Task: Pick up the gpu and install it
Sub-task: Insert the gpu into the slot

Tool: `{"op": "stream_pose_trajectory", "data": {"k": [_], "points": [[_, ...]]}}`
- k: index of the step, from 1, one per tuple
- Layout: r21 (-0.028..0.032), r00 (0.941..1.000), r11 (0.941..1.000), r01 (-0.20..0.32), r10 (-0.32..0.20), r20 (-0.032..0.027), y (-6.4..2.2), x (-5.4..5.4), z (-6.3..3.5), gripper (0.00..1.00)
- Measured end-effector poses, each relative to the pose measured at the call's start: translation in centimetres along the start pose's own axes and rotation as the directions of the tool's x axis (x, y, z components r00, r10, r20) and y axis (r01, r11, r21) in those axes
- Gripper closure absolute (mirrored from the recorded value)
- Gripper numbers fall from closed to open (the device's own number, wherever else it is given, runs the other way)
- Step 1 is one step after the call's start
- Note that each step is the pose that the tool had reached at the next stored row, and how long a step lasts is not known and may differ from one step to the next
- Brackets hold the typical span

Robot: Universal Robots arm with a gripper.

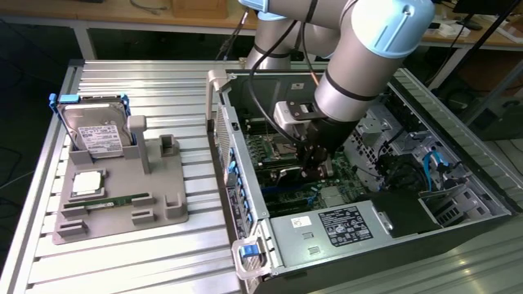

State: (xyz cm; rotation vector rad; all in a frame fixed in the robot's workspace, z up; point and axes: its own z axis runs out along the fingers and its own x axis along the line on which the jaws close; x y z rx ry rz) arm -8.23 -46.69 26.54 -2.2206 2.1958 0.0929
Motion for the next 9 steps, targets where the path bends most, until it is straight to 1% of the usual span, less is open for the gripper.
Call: {"op": "stream_pose_trajectory", "data": {"k": [1, 2, 3, 4, 9], "points": [[-0.0001, 0.9999, 1.0, 0.0, 0.0, -0.0119, 0.0, -0.09, 0.01, 0.73], [-0.0001, 0.9998, 1.0, 0.0, 0.0, -0.0192, 0.0, -0.12, 0.01, 0.73], [-0.0001, 0.9997, 1.0, -0.001, 0.001, -0.0241, -0.01, -0.12, 0.02, 0.73], [-0.0002, 0.9997, 1.0, -0.001, 0.001, -0.0252, -0.01, -0.12, 0.02, 0.73], [-0.001, 0.9997, 1.0, -0.001, 0.001, -0.0257, -0.03, -0.12, 0.0, 0.73]]}}
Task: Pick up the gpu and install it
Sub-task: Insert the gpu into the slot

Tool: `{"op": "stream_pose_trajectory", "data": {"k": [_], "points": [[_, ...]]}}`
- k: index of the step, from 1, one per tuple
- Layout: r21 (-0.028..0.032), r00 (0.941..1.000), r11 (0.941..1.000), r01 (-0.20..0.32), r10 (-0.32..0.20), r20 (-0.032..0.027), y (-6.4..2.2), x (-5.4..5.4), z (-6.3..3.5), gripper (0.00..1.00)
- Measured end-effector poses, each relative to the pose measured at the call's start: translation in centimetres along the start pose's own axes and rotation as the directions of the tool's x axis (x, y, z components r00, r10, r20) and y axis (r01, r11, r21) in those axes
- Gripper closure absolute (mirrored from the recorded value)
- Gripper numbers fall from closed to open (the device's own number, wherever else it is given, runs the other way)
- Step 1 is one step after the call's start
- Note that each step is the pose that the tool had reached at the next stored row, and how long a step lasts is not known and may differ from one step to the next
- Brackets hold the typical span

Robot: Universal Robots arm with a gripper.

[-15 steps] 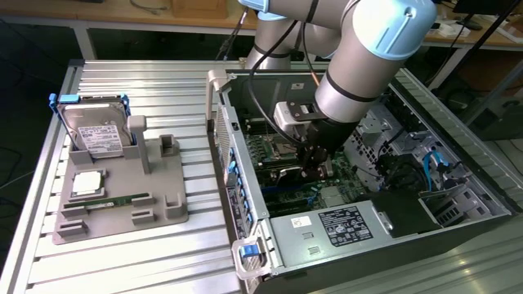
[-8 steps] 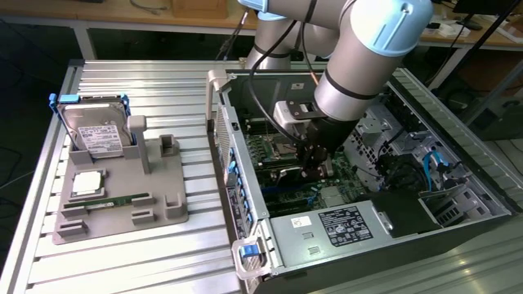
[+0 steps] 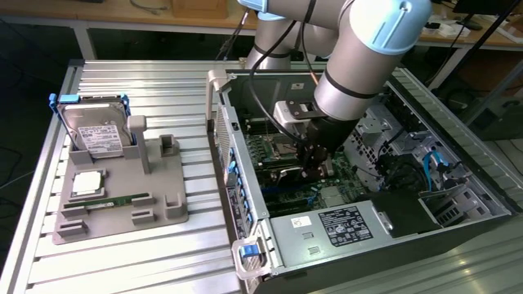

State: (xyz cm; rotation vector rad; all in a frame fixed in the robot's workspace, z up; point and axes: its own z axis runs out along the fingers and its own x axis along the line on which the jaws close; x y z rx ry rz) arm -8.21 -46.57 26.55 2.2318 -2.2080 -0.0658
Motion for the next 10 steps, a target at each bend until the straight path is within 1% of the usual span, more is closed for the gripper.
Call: {"op": "stream_pose_trajectory", "data": {"k": [1, 5, 10], "points": [[-0.0008, 1.0, 1.0, 0.0, 0.0, 0.0, -0.07, 0.0, 0.0, 0.73], [-0.0008, 1.0, 1.0, 0.0, 0.0, 0.0002, -0.12, 0.0, 0.01, 0.73], [-0.0008, 1.0, 1.0, 0.0, 0.0, 0.0002, -0.42, 0.0, 0.0, 0.73]]}}
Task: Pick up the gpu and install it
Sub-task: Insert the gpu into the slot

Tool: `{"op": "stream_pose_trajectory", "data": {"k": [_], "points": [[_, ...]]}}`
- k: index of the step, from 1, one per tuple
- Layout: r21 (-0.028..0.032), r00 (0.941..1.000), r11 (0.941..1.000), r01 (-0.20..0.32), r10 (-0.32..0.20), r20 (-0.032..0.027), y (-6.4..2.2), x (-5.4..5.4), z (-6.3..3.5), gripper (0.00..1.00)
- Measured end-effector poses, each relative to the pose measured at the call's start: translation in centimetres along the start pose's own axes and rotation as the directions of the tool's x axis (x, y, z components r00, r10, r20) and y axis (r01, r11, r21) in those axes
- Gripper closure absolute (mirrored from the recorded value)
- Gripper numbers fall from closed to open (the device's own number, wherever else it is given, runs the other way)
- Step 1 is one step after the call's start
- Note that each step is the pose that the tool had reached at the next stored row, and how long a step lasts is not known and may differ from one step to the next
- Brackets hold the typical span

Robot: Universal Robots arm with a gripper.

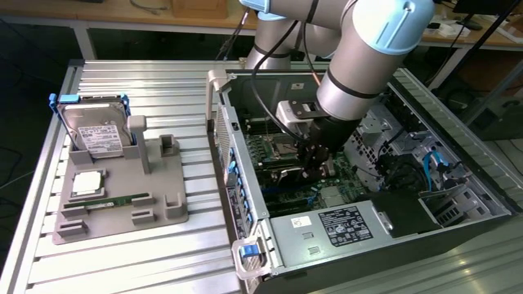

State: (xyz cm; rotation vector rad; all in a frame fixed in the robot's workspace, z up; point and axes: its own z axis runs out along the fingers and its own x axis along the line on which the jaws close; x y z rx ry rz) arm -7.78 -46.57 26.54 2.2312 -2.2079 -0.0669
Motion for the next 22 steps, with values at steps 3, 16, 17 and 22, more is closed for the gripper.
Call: {"op": "stream_pose_trajectory", "data": {"k": [3, 16, 17, 22], "points": [[0.0, 1.0, 1.0, 0.0, 0.0, -0.0001, -0.12, 0.0, 0.0, 0.73], [-0.0001, 1.0, 1.0, 0.0, 0.0, -0.0039, -0.13, -0.23, 0.0, 0.73], [-0.0001, 1.0, 1.0, 0.0, 0.0, -0.0039, -0.13, -0.26, 0.01, 0.73], [0.0028, 1.0, 1.0, -0.001, 0.001, -0.0041, 0.04, -0.5, 0.06, 0.73]]}}
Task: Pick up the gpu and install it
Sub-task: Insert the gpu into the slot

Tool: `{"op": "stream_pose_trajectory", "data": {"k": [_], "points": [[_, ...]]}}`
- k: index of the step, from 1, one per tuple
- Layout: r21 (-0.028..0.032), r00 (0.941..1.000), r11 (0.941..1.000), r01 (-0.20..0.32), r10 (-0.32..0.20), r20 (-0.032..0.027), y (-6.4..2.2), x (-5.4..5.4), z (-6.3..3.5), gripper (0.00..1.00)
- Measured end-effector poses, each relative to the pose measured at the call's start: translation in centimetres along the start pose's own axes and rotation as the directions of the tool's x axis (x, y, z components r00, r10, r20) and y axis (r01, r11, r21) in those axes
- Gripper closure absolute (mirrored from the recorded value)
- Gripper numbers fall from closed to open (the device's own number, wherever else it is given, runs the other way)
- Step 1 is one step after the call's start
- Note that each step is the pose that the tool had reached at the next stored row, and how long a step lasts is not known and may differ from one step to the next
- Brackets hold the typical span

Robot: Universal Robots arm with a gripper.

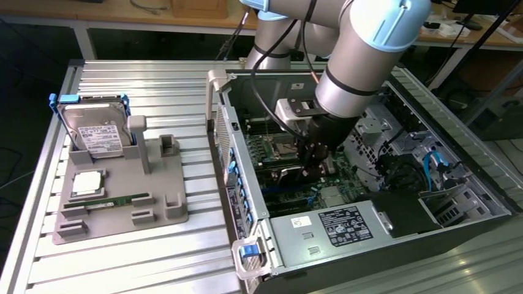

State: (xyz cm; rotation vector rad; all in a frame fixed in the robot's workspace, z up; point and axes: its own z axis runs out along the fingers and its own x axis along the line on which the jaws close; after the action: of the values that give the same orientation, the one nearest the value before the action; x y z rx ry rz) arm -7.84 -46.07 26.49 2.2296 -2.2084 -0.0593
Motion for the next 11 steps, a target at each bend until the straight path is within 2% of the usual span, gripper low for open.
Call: {"op": "stream_pose_trajectory", "data": {"k": [3, 11], "points": [[0.0022, 1.0, 1.0, 0.0, 0.0, 0.0003, 0.23, -0.01, 0.03, 0.73], [0.0022, 1.0, 1.0, 0.0, 0.0, 0.0001, 0.25, -0.01, 0.03, 0.73]]}}
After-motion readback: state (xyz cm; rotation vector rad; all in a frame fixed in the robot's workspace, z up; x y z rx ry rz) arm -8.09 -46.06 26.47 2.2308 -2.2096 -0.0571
